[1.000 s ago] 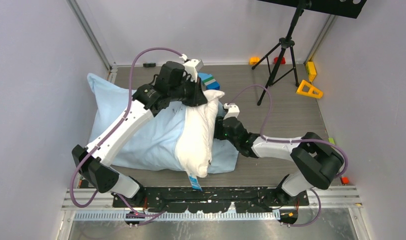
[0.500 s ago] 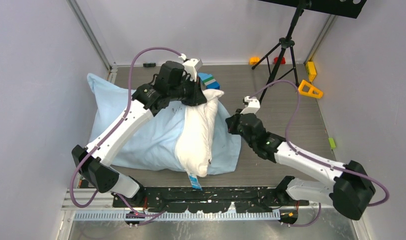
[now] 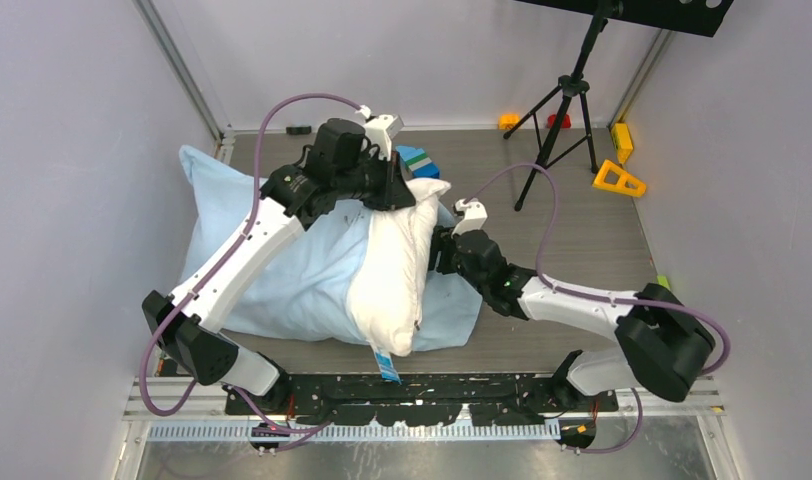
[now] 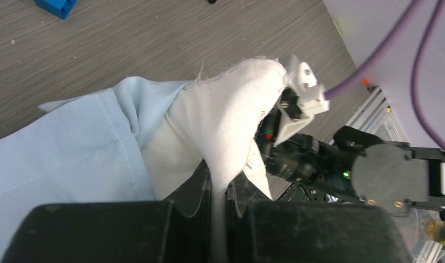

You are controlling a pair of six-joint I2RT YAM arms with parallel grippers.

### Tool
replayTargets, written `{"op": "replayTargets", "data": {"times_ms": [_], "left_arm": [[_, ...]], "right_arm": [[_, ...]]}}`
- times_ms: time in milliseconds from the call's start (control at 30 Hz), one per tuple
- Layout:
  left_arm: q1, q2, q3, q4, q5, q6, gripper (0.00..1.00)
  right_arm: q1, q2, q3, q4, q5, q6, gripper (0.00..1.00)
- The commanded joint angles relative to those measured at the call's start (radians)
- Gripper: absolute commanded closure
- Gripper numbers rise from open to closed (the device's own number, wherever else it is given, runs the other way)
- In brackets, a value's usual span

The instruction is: Put the pillow into the pillowcase

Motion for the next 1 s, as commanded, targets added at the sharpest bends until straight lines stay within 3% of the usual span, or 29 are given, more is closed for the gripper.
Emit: {"op": "replayTargets", "data": {"times_ms": [0, 333, 500, 633, 700, 833, 967], "left_arm": [[0.004, -0.028, 0.080, 0.096, 0.130, -0.041, 1.00], [0.031, -0.035, 0.093, 0.161, 0.240, -0.116, 1.00], [0.058, -0.045, 0.076, 0.216, 0.300, -0.172, 1.00], [0.073, -0.060, 0.050, 0.272, 0.332, -0.210, 1.00], [0.077, -0.064, 0.045, 0.272, 0.327, -0.210, 1.00], [0.088, -0.066, 0.031, 0.194, 0.250, -0.172, 1.00], [0.099, -0.083, -0.036, 0.156, 0.144, -0.147, 1.00]], "right_arm": [[0.009, 0.081, 0.040, 0.215, 0.029, -0.039, 0.36], [0.078, 0.201, 0.002, 0.485, 0.114, 0.028, 0.30], [0.090, 0.187, -0.021, 0.540, 0.112, 0.072, 0.29], [0.101, 0.219, 0.028, 0.482, 0.145, 0.070, 0.30], [0.102, 0.234, 0.040, 0.467, 0.163, 0.080, 0.39], [0.101, 0.208, 0.040, 0.357, 0.217, 0.125, 0.84], [0.101, 0.116, 0.018, 0.191, 0.303, 0.145, 0.99]]}}
